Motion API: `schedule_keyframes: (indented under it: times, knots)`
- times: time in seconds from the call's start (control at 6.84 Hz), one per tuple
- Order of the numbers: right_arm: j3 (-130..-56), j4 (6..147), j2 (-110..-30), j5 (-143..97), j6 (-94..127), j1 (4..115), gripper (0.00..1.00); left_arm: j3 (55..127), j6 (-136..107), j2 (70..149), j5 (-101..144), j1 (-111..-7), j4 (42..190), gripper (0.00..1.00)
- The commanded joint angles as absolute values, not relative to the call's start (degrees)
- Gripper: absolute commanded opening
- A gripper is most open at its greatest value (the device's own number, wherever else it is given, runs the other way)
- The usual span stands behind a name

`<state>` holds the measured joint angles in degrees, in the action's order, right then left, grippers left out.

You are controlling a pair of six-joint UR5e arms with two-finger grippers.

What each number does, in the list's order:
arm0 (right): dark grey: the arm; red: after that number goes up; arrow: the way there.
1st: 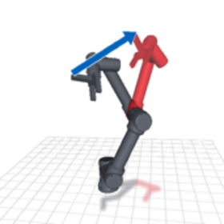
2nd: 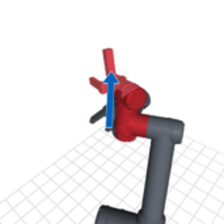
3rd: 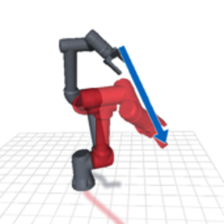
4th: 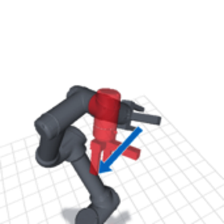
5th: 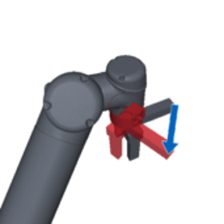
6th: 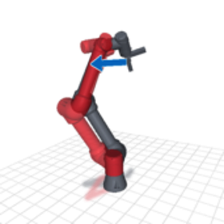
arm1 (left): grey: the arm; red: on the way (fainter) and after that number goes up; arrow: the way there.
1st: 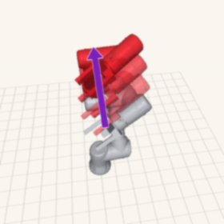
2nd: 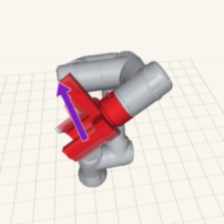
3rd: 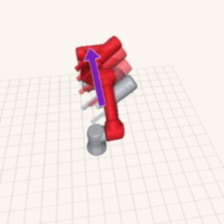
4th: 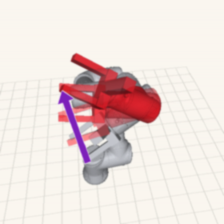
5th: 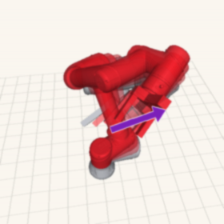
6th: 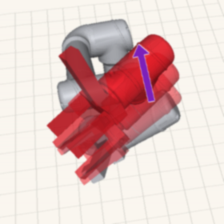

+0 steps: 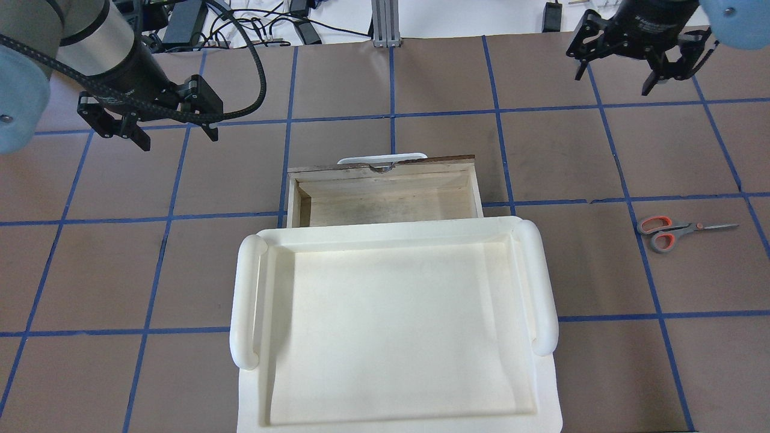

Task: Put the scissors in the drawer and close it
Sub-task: 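Move the right gripper outward and down toward the orange-handled scissors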

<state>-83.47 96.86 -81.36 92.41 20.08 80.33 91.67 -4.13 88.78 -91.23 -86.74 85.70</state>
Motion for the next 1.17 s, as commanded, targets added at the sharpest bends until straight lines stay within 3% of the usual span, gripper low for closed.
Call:
schedule_keyframes:
  times: [0.0,0.44,1.02]
  knots:
    - [-84.02,96.86,-80.78,92.90,39.53,75.17,1.00,91.67,-4.04,88.86,-91.23,-86.75,85.69,1.00]
    - [-97.17,113.79,-81.56,90.87,53.90,68.12,1.00,91.67,-4.13,88.86,-91.23,-86.75,85.69,1.00]
    - [-103.80,114.35,-81.22,90.71,50.84,59.62,0.99,91.67,-4.04,88.86,-91.23,-86.49,85.78,1.00]
